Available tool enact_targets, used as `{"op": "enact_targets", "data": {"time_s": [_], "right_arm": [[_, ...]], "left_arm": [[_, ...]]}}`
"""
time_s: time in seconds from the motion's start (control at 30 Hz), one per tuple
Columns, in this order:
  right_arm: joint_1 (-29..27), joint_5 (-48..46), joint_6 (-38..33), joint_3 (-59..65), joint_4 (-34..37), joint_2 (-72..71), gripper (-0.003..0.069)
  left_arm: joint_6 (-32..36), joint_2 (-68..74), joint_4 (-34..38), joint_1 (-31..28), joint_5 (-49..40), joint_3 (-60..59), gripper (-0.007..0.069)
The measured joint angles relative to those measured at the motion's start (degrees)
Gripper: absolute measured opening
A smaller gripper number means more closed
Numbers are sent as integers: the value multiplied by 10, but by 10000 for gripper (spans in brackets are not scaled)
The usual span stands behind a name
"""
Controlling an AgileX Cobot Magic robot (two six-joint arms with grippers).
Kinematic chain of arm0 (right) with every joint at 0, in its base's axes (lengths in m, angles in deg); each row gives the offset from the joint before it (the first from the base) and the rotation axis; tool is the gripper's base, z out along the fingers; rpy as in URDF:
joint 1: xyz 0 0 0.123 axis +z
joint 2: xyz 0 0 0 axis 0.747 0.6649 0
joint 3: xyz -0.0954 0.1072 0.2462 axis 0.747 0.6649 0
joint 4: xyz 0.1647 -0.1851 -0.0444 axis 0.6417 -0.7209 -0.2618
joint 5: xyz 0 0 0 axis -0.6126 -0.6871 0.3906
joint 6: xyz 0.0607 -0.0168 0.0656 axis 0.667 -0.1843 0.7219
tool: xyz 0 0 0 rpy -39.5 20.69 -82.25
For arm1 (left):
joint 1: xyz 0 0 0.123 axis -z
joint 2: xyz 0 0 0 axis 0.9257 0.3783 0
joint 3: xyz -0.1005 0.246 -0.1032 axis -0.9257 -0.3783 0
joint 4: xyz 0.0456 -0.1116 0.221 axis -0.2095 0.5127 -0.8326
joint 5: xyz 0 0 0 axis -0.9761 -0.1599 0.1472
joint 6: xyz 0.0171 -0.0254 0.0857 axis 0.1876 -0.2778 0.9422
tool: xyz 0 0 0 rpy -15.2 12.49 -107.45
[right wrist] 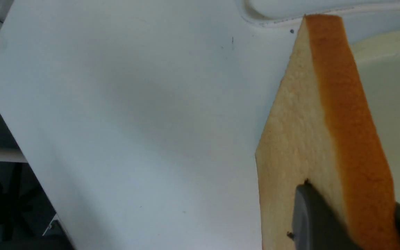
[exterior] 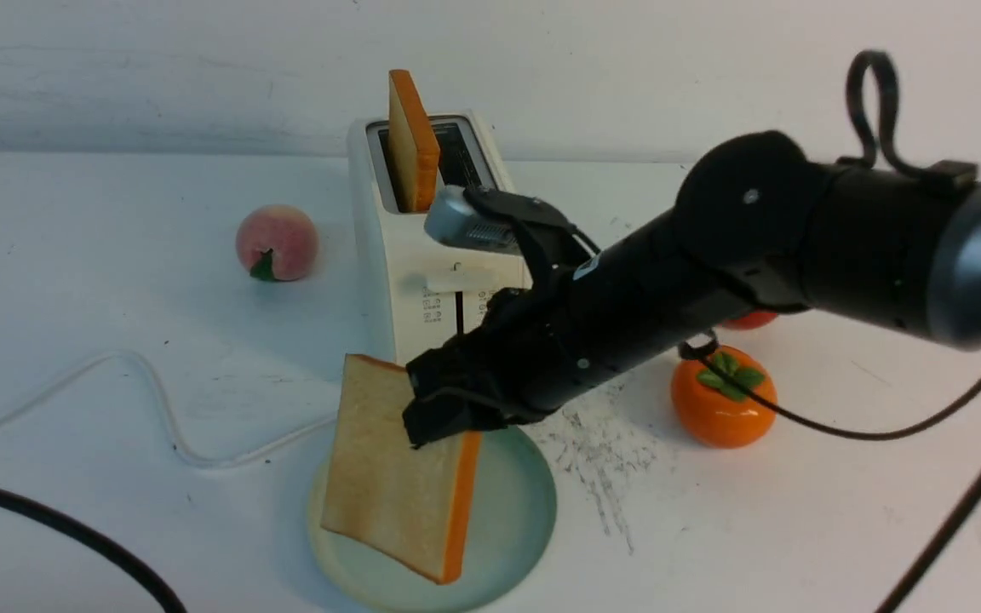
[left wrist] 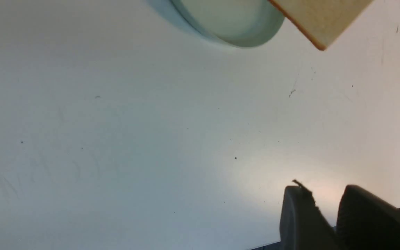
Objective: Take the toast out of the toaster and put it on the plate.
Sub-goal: Use the right arm to put a slice of bread into the plate
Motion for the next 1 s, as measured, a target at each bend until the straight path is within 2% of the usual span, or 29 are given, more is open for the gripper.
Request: {"op": "enact_targets", "data": {"time_s": [0.27, 0.37, 0.6, 0.63, 0.67, 0.83, 1.0], "right_arm": [[0, 26, -23, 1, 11, 49, 136], [0, 36, -23, 1, 7, 66, 230], [0, 66, -23, 1, -69, 67, 498], [0, 66, -23, 1, -71, 66, 498], [0, 72, -23, 1, -92, 61, 558], [0, 78, -23, 1, -145, 34, 646], [-11, 74, -15, 1, -183, -6, 633]], "left_arm": [[0, 0, -1, 0, -1, 0, 164], [0, 0, -6, 0, 0, 0, 164], [0, 0, -10, 0, 1, 0, 164], [0, 0, -11, 0, 1, 0, 164], [0, 0, -15, 0, 1, 0, 164], [0, 0, -28, 0, 2, 0, 164], [0, 0, -30, 0, 5, 0, 164]]}}
